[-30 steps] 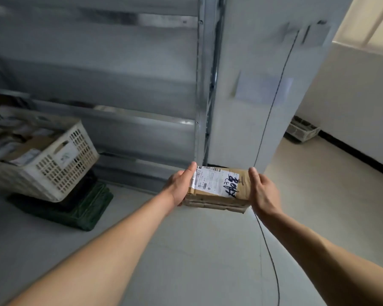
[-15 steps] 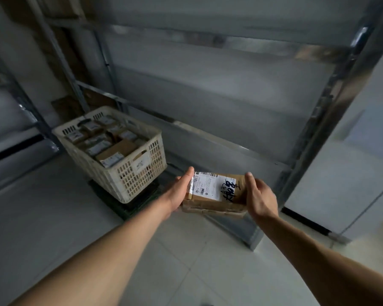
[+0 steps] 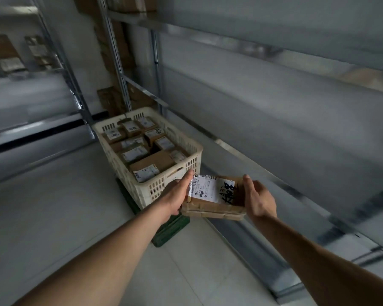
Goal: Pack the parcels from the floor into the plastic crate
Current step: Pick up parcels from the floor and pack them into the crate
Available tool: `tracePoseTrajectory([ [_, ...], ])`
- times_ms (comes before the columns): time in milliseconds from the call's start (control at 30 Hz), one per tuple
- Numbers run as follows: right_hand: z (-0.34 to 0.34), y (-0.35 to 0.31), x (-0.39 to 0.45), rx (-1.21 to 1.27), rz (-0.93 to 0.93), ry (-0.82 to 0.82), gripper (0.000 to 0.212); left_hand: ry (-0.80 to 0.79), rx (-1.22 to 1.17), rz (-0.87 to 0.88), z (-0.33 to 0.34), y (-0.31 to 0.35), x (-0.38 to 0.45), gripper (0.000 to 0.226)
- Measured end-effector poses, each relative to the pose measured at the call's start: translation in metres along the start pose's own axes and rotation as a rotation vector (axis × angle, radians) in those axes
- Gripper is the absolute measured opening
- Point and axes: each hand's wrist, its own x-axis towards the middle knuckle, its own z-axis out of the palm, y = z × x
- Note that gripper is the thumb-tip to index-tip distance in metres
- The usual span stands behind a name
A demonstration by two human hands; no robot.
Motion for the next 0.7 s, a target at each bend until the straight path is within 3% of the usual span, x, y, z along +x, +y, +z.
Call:
tracePoseTrajectory([
  [133,0.047,-0.028,0.022,-0.007,0.01,0.033,0.052,-0.01,0.005,0.014,-0.05,0.002,0.043,0.07],
  [333,0.113,-0.074,0.041,-0.008,0.052,0.079,0.051,-0.106,0.096,0.089,-0.125,0.014,0.097,0.054],
  [700,0.185,-0.122,0.102,-0.058,0.064,0.06,0.049,-0.122,0.098,0.04,-0.198,0.028,0.181,0.048],
])
